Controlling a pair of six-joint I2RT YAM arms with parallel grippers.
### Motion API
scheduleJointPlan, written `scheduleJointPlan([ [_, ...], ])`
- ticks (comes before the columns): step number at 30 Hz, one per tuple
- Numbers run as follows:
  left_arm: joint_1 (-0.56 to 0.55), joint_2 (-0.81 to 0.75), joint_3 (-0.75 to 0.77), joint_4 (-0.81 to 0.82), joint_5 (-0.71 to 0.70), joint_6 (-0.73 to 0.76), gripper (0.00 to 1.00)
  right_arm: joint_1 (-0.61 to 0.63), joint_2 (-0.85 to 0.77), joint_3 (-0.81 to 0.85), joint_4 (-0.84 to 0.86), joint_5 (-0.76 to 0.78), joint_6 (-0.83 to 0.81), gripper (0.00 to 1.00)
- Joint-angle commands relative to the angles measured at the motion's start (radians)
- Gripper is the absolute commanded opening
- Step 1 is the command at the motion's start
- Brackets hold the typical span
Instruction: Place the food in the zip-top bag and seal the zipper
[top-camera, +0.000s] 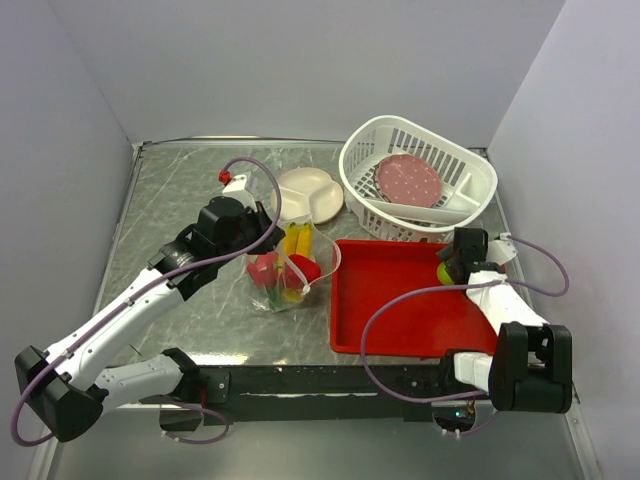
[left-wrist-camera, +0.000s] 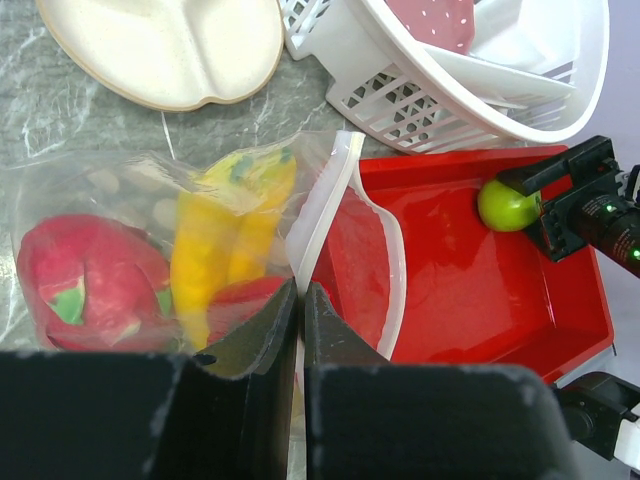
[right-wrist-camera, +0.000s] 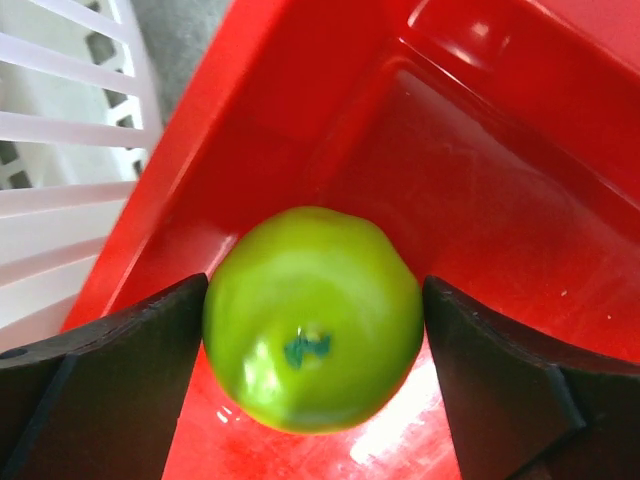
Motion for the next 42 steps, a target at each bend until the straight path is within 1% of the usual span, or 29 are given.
scheduleJointPlan([
  [1, 0.004, -0.028, 0.022, 0.046, 0.016, 0.004, 0.11, -0.009, 0.023, 0.048, -0.041, 0.051, 0.048, 0.81],
  [3, 0.004, -0.027, 0.022, 0.049, 0.017, 0.004, 0.11, -0.009, 0.013, 0.048, -0.062, 0.038, 0.046, 0.7],
  [4, 0.004, -0.027, 0.022, 0.049, 0.017, 0.003, 0.11, -0.008, -0.009, 0.044, -0.068, 0.029, 0.042, 0.57],
  [6, 0.004, -0.025, 0.021, 0.048, 0.017, 0.003, 0.11, -0.008, -0.039, 0.041, -0.1, -0.017, 0.02, 0.44],
  [7, 0.006, -0.027, 0.019, 0.049, 0.017, 0.001, 0.11, -0.006, -0.09, 0.035, -0.111, -0.04, 0.003, 0.37],
  [8, 0.004, -0.027, 0.021, 0.049, 0.016, 0.001, 0.11, -0.002, -0.121, 0.025, -0.119, -0.076, -0.013, 0.35],
  [9, 0.004, -0.025, 0.018, 0.051, 0.014, 0.001, 0.11, 0.001, -0.153, 0.019, -0.127, -0.133, -0.046, 0.29],
  [10, 0.004, -0.027, 0.015, 0.054, 0.014, -0.001, 0.11, 0.009, -0.221, 0.012, -0.146, -0.164, -0.06, 0.27],
  [11, 0.004, -0.027, 0.013, 0.056, 0.012, -0.001, 0.11, 0.035, -0.257, 0.005, -0.157, -0.189, -0.07, 0.24],
  [12, 0.004, -0.025, 0.01, 0.056, 0.012, -0.002, 0.11, 0.052, -0.291, 0.004, -0.17, -0.21, -0.078, 0.18],
  [13, 0.004, -0.024, 0.009, 0.059, 0.012, -0.004, 0.11, 0.072, -0.352, 0.008, -0.197, -0.241, -0.077, 0.16],
  [14, 0.004, -0.021, 0.009, 0.06, 0.012, -0.005, 0.11, 0.168, -0.378, 0.016, -0.217, -0.239, -0.067, 0.15],
  [17, 0.004, -0.022, 0.003, 0.063, 0.002, -0.008, 0.11, 0.355, -0.435, 0.091, -0.277, -0.161, 0.009, 0.14],
  [18, 0.004, -0.022, 0.003, 0.063, -0.003, -0.01, 0.11, 0.482, -0.435, 0.117, -0.282, -0.141, 0.047, 0.13],
  [19, 0.004, -0.022, 0.003, 0.063, -0.007, -0.011, 0.11, 0.533, -0.417, 0.178, -0.282, -0.102, 0.064, 0.13],
  [20, 0.004, -0.022, 0.004, 0.062, -0.011, -0.013, 0.1, 0.587, -0.397, 0.215, -0.276, -0.085, 0.074, 0.13],
  [21, 0.004, -0.022, 0.006, 0.06, -0.014, -0.016, 0.11, 0.678, -0.373, 0.299, -0.274, -0.065, 0.078, 0.13],
  [23, 0.004, -0.024, 0.009, 0.057, -0.015, -0.022, 0.1, 0.768, -0.27, 0.398, -0.271, 0.016, 0.066, 0.13],
  [24, 0.004, -0.024, 0.009, 0.053, -0.02, -0.025, 0.1, 0.84, -0.189, 0.495, -0.269, 0.044, 0.037, 0.13],
  [26, 0.004, -0.028, 0.009, 0.051, -0.029, -0.033, 0.1, 0.885, -0.103, 0.582, -0.253, 0.07, -0.004, 0.13],
  [27, 0.004, -0.028, 0.009, 0.049, -0.032, -0.036, 0.1, 0.903, -0.025, 0.648, -0.24, 0.06, -0.018, 0.13],
  [31, 0.004, -0.025, 0.015, 0.046, -0.046, -0.048, 0.1, 0.963, 0.129, 0.752, -0.193, 0.014, -0.053, 0.15],
  [34, 0.004, -0.024, 0.032, 0.033, -0.06, -0.054, 0.09, 0.969, 0.186, 0.78, -0.188, -0.005, -0.061, 0.17],
  [35, 0.004, -0.025, 0.035, 0.034, -0.064, -0.057, 0.1, 0.969, 0.189, 0.774, -0.179, -0.008, -0.066, 0.2],
  [37, 0.004, -0.027, 0.033, 0.04, -0.06, -0.062, 0.1, 0.969, 0.192, 0.748, -0.139, -0.023, -0.072, 0.24],
  [40, 0.004, -0.021, 0.035, 0.045, -0.057, -0.068, 0.1, 0.969, 0.217, 0.739, -0.119, -0.057, -0.077, 0.26],
  [42, 0.003, -0.013, 0.036, 0.049, -0.05, -0.071, 0.09, 0.969, 0.243, 0.745, -0.11, -0.069, -0.08, 0.34],
])
